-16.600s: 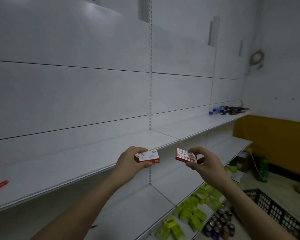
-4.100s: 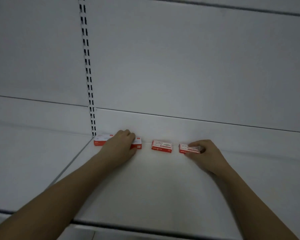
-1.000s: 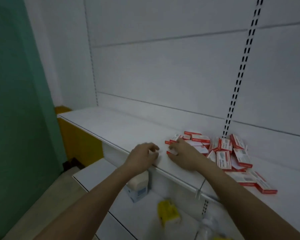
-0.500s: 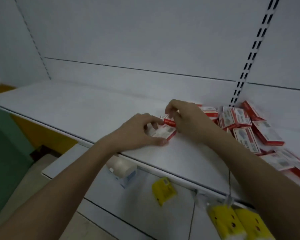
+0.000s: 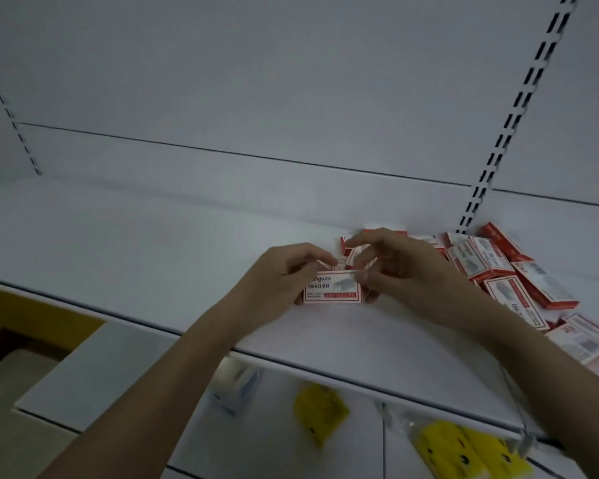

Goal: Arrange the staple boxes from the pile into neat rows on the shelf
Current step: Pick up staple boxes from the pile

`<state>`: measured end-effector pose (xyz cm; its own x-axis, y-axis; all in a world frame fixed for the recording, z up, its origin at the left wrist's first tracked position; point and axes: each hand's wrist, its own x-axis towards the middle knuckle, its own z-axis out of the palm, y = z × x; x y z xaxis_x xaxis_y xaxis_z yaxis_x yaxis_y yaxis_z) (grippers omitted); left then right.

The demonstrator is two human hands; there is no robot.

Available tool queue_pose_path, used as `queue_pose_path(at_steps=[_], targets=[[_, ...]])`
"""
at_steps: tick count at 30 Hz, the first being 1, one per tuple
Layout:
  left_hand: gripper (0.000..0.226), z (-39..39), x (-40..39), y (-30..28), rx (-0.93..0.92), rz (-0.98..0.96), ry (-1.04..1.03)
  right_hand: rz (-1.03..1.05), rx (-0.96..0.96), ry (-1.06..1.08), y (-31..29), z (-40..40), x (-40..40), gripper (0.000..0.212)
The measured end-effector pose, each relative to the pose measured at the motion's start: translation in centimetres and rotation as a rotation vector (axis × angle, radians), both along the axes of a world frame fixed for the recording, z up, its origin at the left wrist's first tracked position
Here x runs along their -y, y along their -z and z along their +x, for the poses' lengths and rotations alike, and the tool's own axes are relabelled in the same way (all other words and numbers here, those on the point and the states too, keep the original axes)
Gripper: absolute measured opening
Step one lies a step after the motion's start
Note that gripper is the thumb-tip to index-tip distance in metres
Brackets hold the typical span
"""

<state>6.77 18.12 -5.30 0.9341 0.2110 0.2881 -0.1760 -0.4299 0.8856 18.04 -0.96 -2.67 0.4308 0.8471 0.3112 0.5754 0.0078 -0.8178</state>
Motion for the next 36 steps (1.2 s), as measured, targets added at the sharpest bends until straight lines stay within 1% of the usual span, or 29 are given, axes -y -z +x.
queue_pose_path(at_steps=[2, 4, 6, 7, 9, 10, 13, 14, 15, 18, 19, 21, 23, 25, 27, 29, 31, 32, 33, 35, 36], targets=[[0.025, 0.1, -0.1, 0.1, 0.014, 0.001, -0.002, -0.015, -0.057, 0.018, 0.3, 0.1, 0.0, 0.027], [0.018, 0.2, -0.1, 0.1, 0.027, 0.01, -0.018, -0.019, -0.132, 0.053, 0.4, 0.2, 0.1, 0.018], [0.013, 0.2, -0.1, 0.0, 0.019, 0.01, 0.018, -0.007, -0.202, 0.09, 0.1, 0.1, 0.2, 0.014], [0.021, 0.1, 0.0, 0.0, 0.015, 0.022, 0.047, -0.005, -0.222, 0.097, 0.0, 0.1, 0.2, 0.013], [0.045, 0.0, 0.0, 0.3, 0.022, 0.085, 0.08, -0.02, -0.247, 0.093, -0.3, -0.1, 0.3, 0.012], [0.051, -0.2, 0.0, 0.4, 0.034, 0.109, 0.079, -0.031, -0.257, 0.089, -0.4, -0.3, 0.3, 0.013], [0.051, -0.2, 0.1, 0.2, 0.092, 0.098, 0.053, -0.026, -0.26, 0.094, -0.7, -0.4, 0.4, 0.012], [0.05, -0.3, 0.2, 0.2, 0.111, 0.085, 0.041, -0.013, -0.237, 0.105, -0.8, -0.5, 0.3, 0.012], [0.049, -0.2, 0.3, 0.2, 0.131, 0.076, 0.024, -0.006, -0.172, 0.125, -0.9, -0.7, 0.3, 0.015], [0.047, 0.4, 1.0, -0.6, 0.218, 0.072, -0.046, -0.046, 0.183, 0.2, -0.9, -0.8, 0.5, 0.041], [0.048, 0.9, 1.4, -1.2, 0.246, 0.092, -0.059, -0.047, 0.287, 0.239, -0.9, -0.6, 0.6, 0.047], [0.051, 2.7, 2.1, -3.0, 0.263, 0.148, -0.041, 0.016, 0.388, 0.361, -1.3, 0.5, 1.0, 0.048], [0.053, 5.2, 2.8, -5.1, 0.204, 0.146, 0.021, 0.079, 0.388, 0.486, -2.1, 2.0, 2.1, 0.045], [0.051, 7.6, 3.3, -6.8, 0.128, 0.157, 0.04, 0.083, 0.389, 0.61, -2.9, 3.8, 3.7, 0.043], [0.039, 9.9, 3.6, -7.3, 0.068, 0.195, 0.056, 0.054, 0.398, 0.729, -3.2, 5.5, 5.6, 0.041], [0.026, 11.7, 4.0, -6.8, 0.017, 0.279, 0.104, -0.003, 0.387, 0.819, -3.4, 6.9, 7.2, 0.041], [0.022, 13.1, 4.7, -5.7, -0.019, 0.342, 0.133, -0.048, 0.376, 0.866, -3.2, 8.0, 8.3, 0.041], [0.025, 13.6, 5.0, -5.1, -0.038, 0.352, 0.134, -0.064, 0.372, 0.878, -3.0, 8.4, 8.6, 0.04], [0.033, 14.0, 5.1, -4.5, -0.057, 0.371, 0.131, -0.079, 0.368, 0.885, -2.8, 8.7, 8.7, 0.04], [0.049, 14.5, 5.2, -3.5, -0.101, 0.465, 0.141, -0.107, 0.365, 0.89, -2.4, 9.4, 8.9, 0.038], [0.051, 14.6, 5.1, -3.1, -0.122, 0.511, 0.149, -0.12, 0.367, 0.89, -2.2, 9.6, 8.9, 0.038]])
